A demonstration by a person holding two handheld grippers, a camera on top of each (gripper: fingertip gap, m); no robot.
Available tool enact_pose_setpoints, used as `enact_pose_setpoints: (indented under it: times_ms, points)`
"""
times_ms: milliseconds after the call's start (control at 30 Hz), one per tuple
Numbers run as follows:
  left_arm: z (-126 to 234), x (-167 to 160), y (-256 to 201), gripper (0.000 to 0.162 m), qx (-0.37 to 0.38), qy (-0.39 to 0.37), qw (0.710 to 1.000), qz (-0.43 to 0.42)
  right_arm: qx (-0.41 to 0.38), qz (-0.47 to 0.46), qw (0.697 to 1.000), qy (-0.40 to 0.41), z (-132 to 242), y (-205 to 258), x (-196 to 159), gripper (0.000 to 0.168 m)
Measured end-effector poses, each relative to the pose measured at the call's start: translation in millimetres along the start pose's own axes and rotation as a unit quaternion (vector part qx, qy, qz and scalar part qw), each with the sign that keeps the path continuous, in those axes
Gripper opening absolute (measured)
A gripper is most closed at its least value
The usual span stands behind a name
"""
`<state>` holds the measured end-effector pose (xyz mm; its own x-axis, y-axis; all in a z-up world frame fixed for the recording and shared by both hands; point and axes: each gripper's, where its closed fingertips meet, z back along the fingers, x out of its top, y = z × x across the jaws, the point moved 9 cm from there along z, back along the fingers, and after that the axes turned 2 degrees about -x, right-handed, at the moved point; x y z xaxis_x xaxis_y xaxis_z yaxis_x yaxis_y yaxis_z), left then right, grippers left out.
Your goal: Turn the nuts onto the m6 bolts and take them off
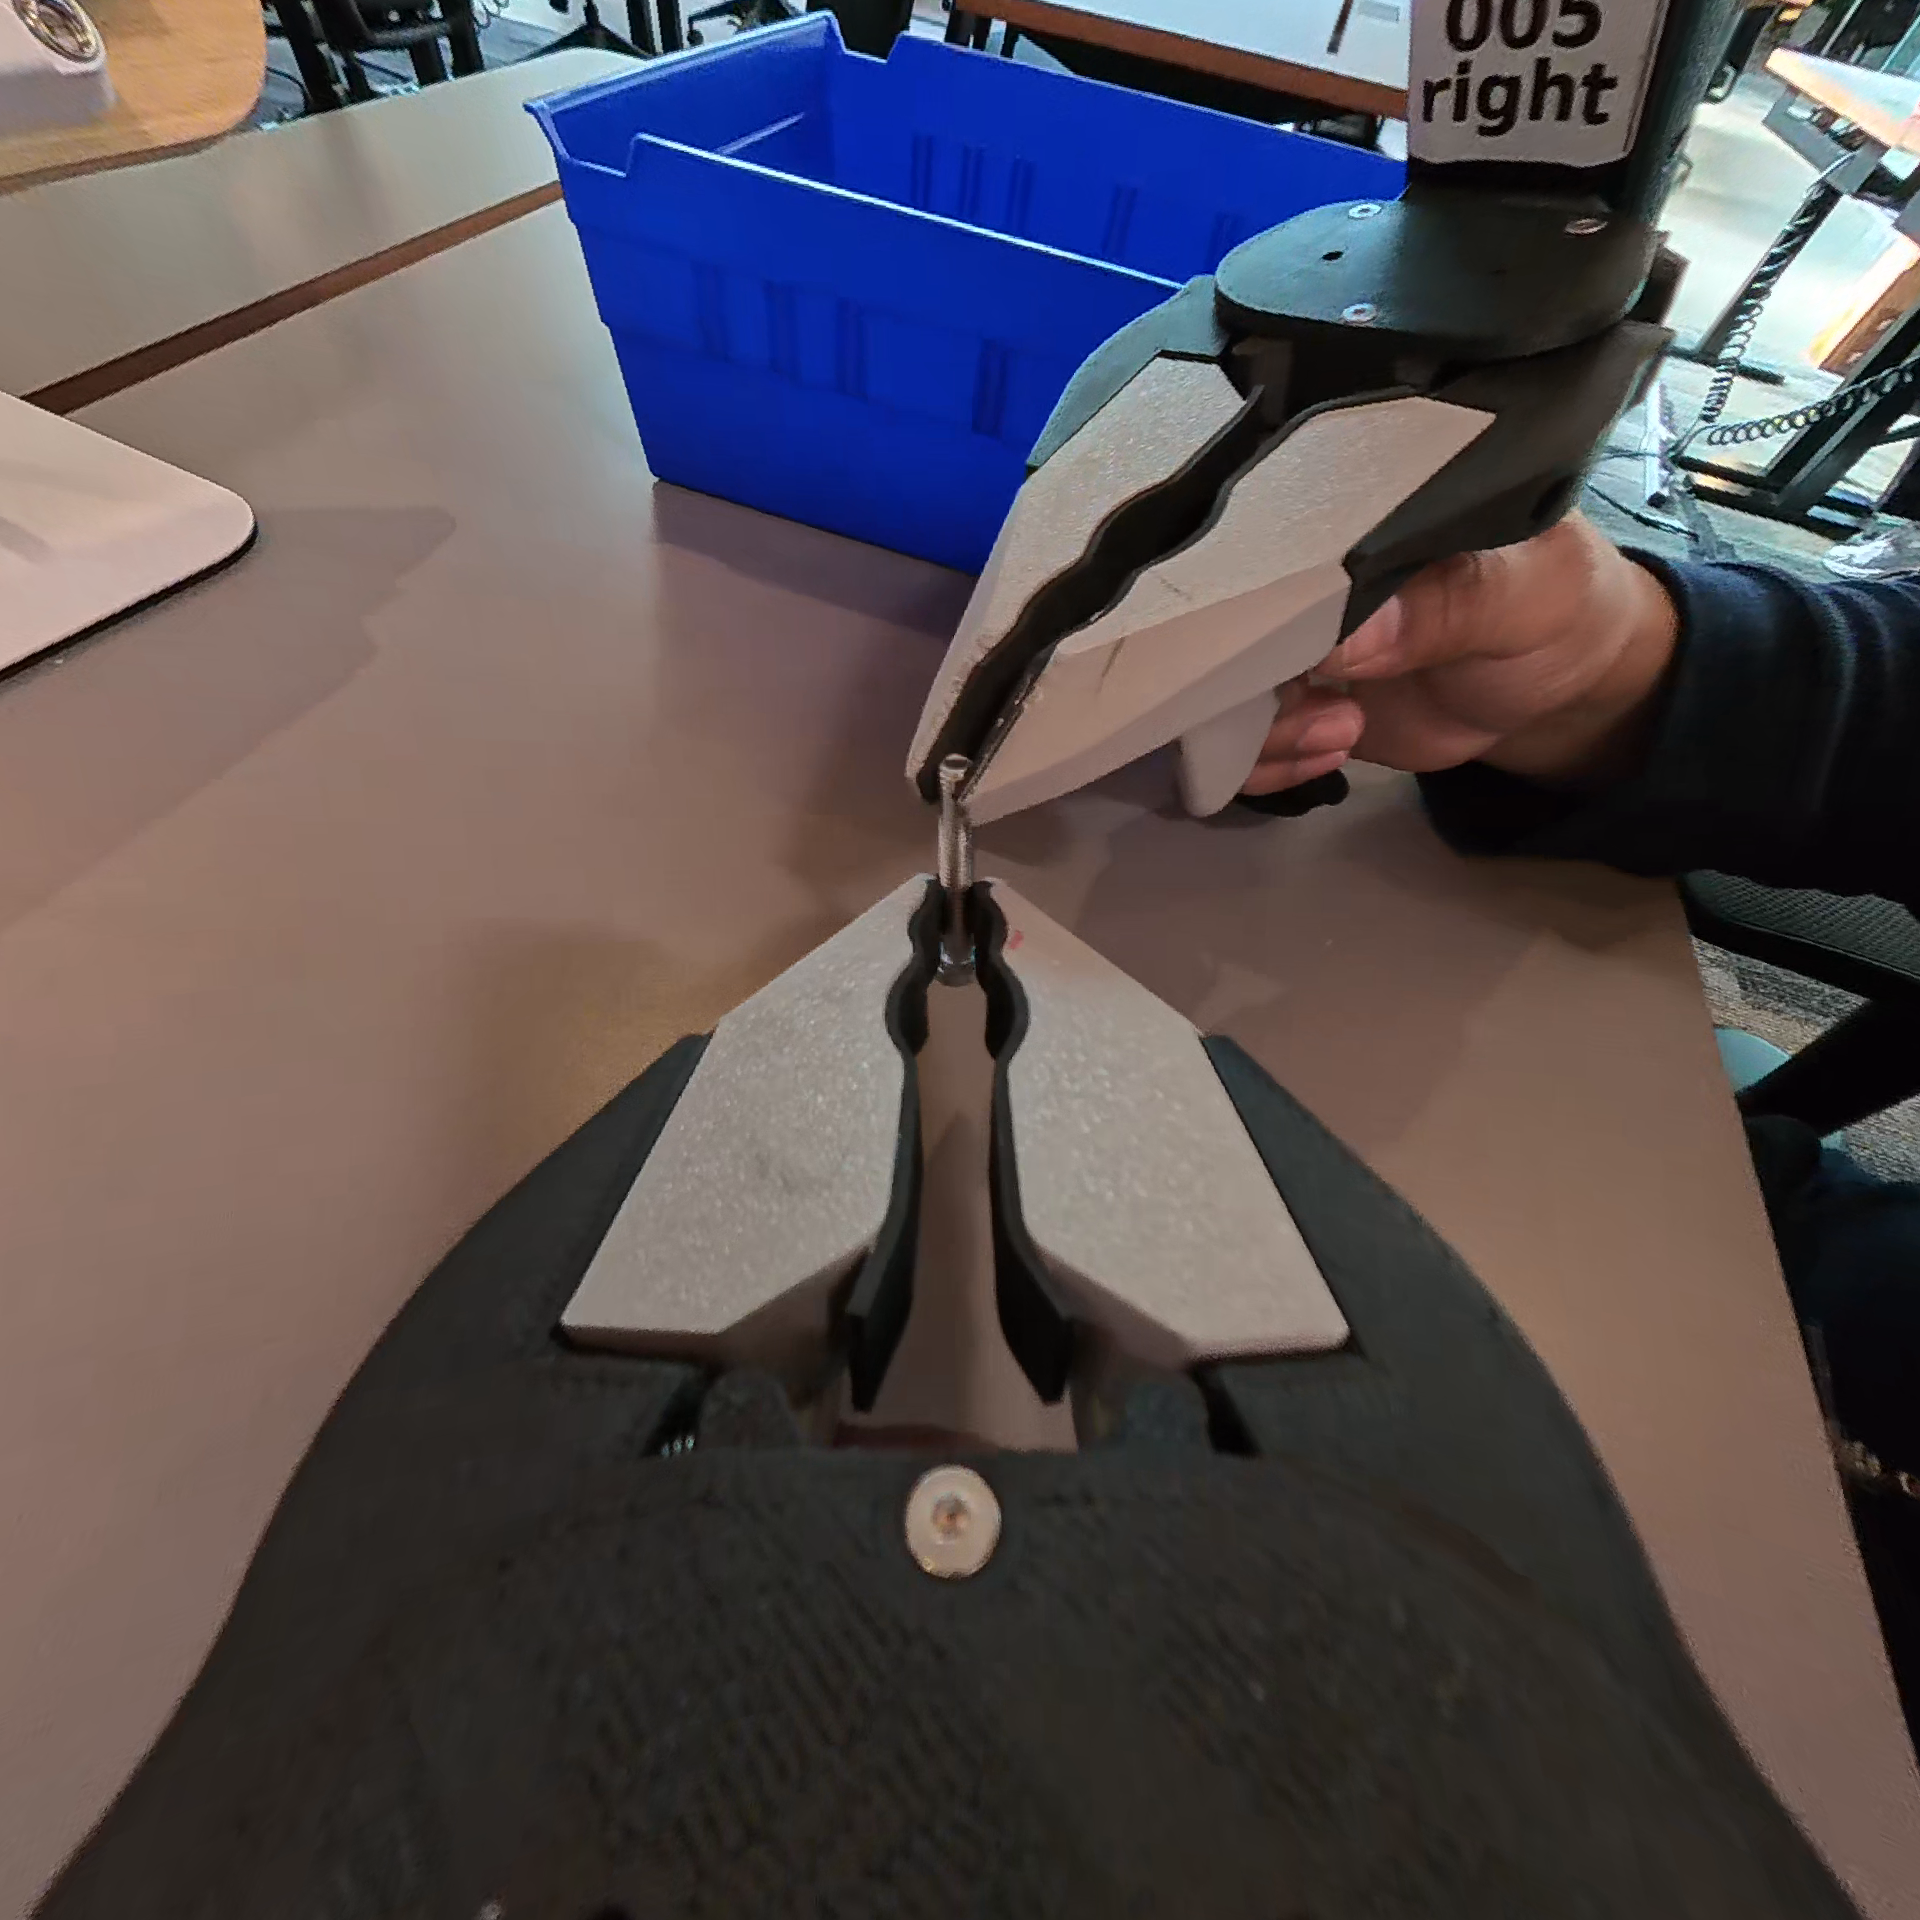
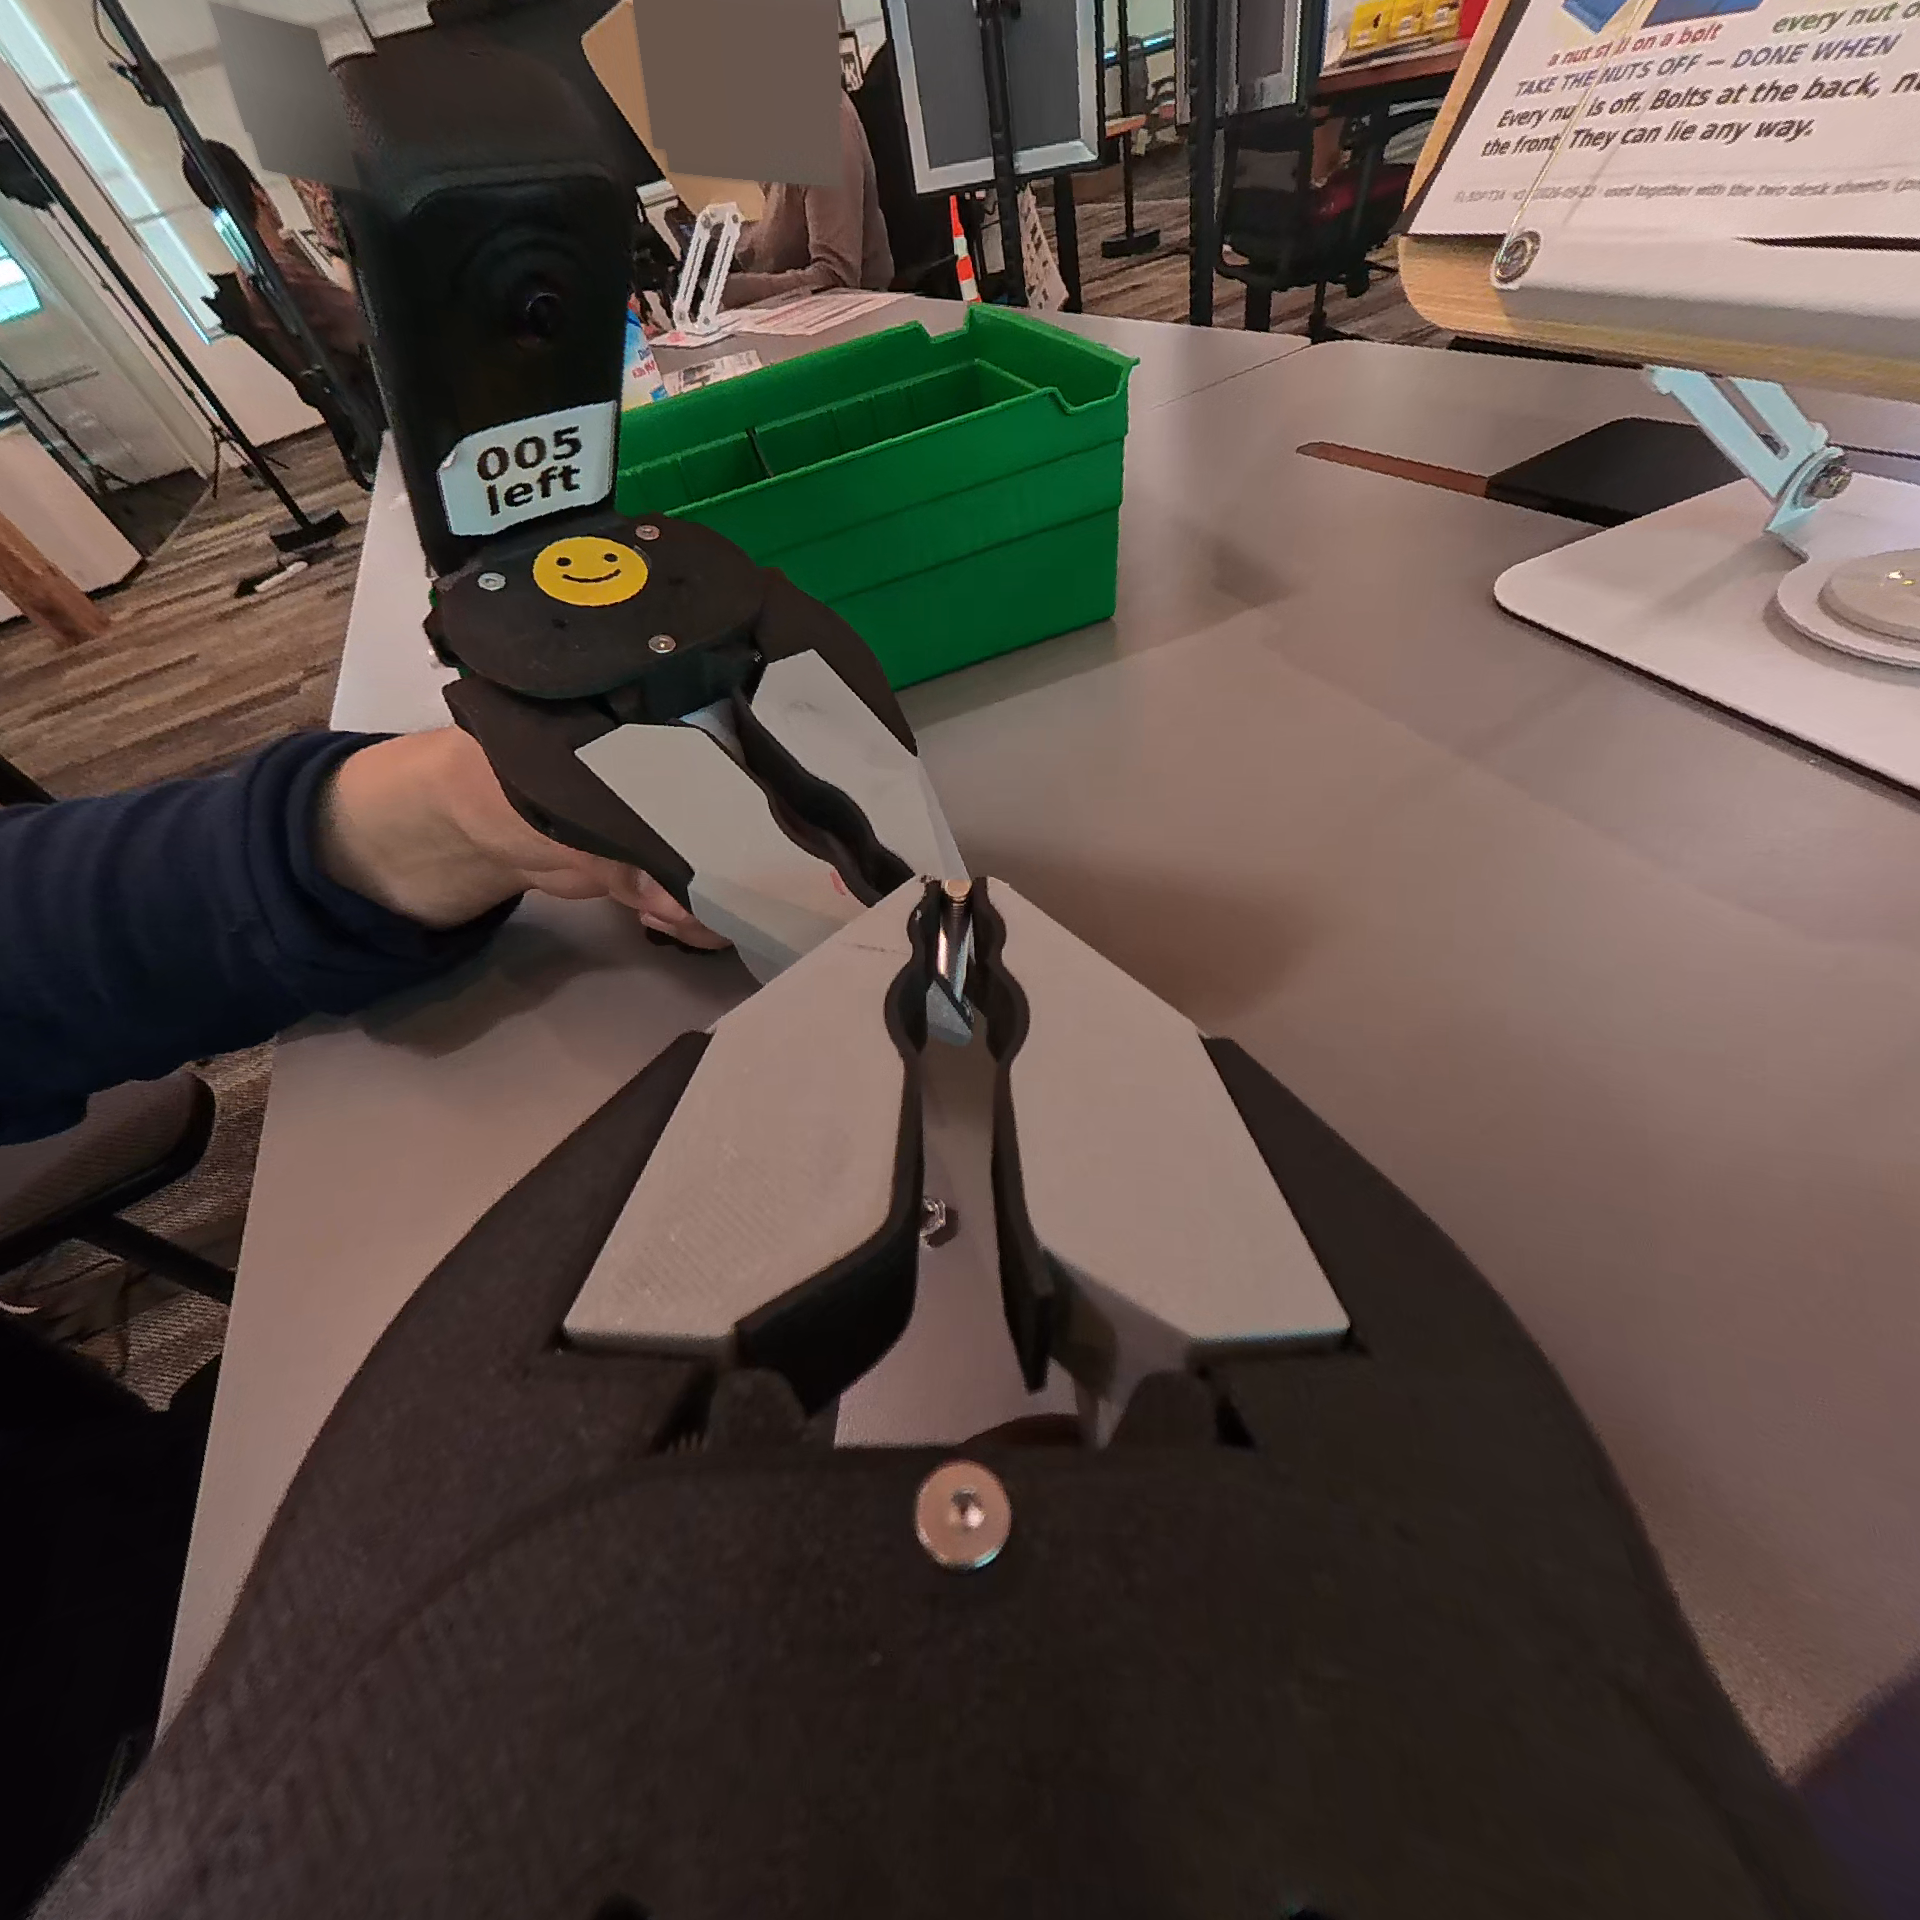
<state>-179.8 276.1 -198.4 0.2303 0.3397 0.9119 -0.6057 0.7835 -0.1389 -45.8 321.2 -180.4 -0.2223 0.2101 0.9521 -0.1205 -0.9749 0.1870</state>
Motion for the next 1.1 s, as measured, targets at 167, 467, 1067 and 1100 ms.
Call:
enact_pose_setpoints:
  times_ms: [167,467,1067,1100]
  points:
    - [1.4,0.1,0.0,0.003,-0.023,-0.015,1.000,0.012,0.013,-0.011,1.000,-0.007,0.9,-0.9,0.9,0.005]
    - [-0.6,-0.2,-0.8,0.003,-0.016,-0.008,1.000,0.006,0.015,0.002,1.000,-0.006,-5.3,2.8,0.9,0.002]
    - [28.7,-0.4,29.8,0.003,0.003,-0.073,0.996,0.043,-0.052,0.093,0.977,0.182,8.4,18.6,-33.8,0.015]
    - [28.0,-0.5,29.6,0.003,0.005,-0.069,0.997,0.040,-0.052,0.092,0.976,0.193,6.0,20.5,-35.8,0.016]
